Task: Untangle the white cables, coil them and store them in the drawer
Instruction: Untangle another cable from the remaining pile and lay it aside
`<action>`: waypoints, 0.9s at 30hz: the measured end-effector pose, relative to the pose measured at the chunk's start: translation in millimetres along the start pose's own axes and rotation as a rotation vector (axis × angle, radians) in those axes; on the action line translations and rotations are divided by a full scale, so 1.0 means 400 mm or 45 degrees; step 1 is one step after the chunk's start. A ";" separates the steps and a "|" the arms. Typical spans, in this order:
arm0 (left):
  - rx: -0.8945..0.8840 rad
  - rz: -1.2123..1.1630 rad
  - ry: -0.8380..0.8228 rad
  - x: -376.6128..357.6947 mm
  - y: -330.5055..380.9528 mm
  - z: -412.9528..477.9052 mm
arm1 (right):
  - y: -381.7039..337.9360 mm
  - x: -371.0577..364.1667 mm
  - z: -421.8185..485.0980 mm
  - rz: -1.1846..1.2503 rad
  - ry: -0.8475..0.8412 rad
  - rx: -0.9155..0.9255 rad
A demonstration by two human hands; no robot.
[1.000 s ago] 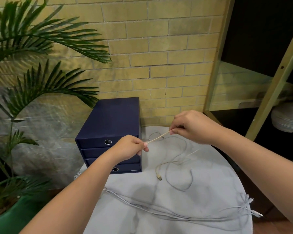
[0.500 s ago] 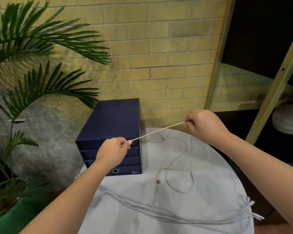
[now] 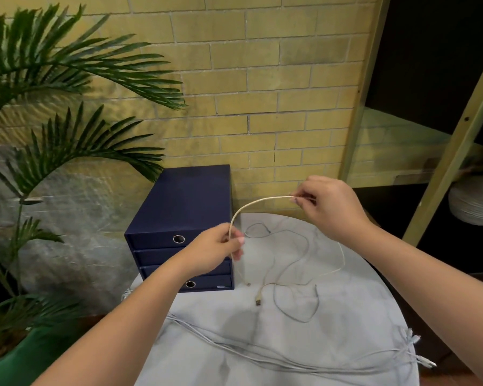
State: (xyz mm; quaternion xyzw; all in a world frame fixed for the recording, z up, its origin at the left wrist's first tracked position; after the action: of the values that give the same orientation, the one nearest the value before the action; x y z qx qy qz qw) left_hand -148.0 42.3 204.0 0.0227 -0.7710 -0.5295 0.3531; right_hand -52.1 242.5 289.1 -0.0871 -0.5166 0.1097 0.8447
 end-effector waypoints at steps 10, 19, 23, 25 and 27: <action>-0.216 0.264 0.135 0.026 0.194 0.025 | -0.042 -0.012 0.007 0.000 -0.084 0.138; -0.191 0.509 0.463 0.100 0.138 -0.018 | 0.076 0.028 -0.001 0.265 -0.201 -0.232; -0.143 0.527 0.399 0.092 0.113 -0.027 | 0.077 0.030 0.000 0.218 -0.166 -0.232; -0.094 0.496 0.341 0.086 0.113 -0.027 | 0.065 0.030 0.003 0.218 -0.146 -0.184; -0.076 0.468 0.250 0.076 0.123 -0.022 | 0.047 0.026 0.006 0.224 -0.171 -0.132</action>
State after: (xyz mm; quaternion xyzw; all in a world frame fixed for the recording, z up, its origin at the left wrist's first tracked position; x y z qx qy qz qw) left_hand -149.1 44.2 262.4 -0.0773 -0.7080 -0.4739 0.5179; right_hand -51.5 263.6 294.2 -0.1681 -0.5673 0.1622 0.7897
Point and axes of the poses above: each hand's wrist, its own z-axis towards the middle knuckle, its own x-axis out of the back of the hand, y = z × x, the point moved 5 cm from there along z, towards the middle knuckle, and after that the axes turned 13 degrees about -y, right-handed, at the moved point
